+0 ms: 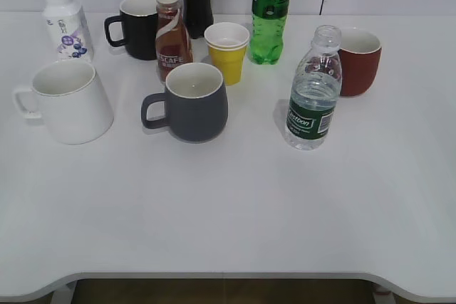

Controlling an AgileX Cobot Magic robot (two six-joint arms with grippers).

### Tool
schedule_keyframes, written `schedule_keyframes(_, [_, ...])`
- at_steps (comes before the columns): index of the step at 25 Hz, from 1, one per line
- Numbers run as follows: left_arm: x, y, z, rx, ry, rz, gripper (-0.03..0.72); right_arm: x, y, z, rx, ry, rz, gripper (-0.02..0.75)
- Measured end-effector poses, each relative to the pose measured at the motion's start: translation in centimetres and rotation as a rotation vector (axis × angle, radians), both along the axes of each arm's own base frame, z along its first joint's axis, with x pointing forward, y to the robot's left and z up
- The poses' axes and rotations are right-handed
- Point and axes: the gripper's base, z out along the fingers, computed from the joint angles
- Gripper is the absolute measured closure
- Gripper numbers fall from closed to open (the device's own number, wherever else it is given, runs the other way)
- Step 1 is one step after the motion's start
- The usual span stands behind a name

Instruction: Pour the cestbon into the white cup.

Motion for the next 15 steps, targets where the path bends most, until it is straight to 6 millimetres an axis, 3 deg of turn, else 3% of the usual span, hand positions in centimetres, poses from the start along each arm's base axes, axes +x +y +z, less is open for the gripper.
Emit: schedule_keyframes(15, [0.0,0.0,0.0,0.0,0.0,0.0,0.251,0.0,0.0,0.0,0.0,0.0,0.0,0.146])
